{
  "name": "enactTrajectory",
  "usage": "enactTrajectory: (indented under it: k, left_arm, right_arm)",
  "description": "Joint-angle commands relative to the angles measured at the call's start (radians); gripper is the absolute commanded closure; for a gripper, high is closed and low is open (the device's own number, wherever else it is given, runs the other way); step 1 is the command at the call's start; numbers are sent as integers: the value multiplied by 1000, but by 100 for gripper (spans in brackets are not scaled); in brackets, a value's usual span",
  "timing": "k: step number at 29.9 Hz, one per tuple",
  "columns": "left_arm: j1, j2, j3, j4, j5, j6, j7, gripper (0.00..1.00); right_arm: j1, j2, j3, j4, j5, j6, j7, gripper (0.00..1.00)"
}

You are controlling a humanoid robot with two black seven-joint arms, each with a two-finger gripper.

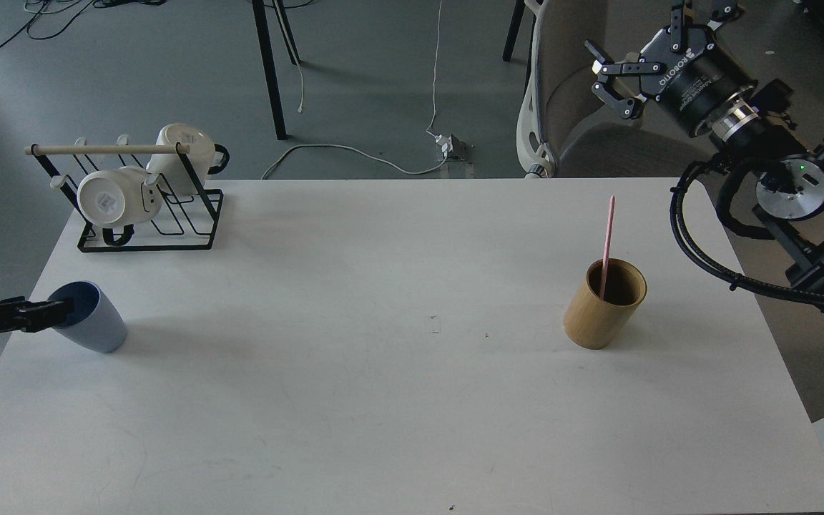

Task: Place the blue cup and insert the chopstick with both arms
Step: 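Lift the blue cup with the left gripper and swing it upright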

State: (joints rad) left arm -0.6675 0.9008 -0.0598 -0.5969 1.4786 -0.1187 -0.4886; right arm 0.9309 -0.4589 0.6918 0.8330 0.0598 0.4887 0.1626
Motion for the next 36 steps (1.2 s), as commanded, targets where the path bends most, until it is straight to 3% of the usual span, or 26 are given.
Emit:
enactTrajectory:
  k: [1, 8, 15, 22, 30, 33, 36]
  left_arm:
    - [2, -11, 0, 15, 0, 5, 0, 35]
    - [28, -66, 2, 103, 2, 83, 0, 63]
    - [32, -69, 2, 111, 0, 94, 0, 70]
    - [23, -69, 0, 111, -6, 97, 0, 99]
    - [-30, -51, -8, 86, -15, 96, 0, 100]
    - [-64, -4, -12, -27, -15, 90, 0, 100]
    - [-150, 110, -14, -283, -20, 59, 0, 100]
  right_arm:
    - [-4, 0, 0, 0, 0, 0, 0, 1]
    - [-15, -7, 0, 0, 0, 0, 0, 1]
    - [-17, -7, 0, 0, 0, 0, 0, 1]
    - [-20, -7, 0, 0, -2, 0, 0, 1]
    - [-20, -7, 0, -2, -2, 0, 0, 1]
    - [-21, -7, 0, -3, 0, 0, 0, 1]
    - [-21, -4, 0, -23, -2, 0, 0, 1]
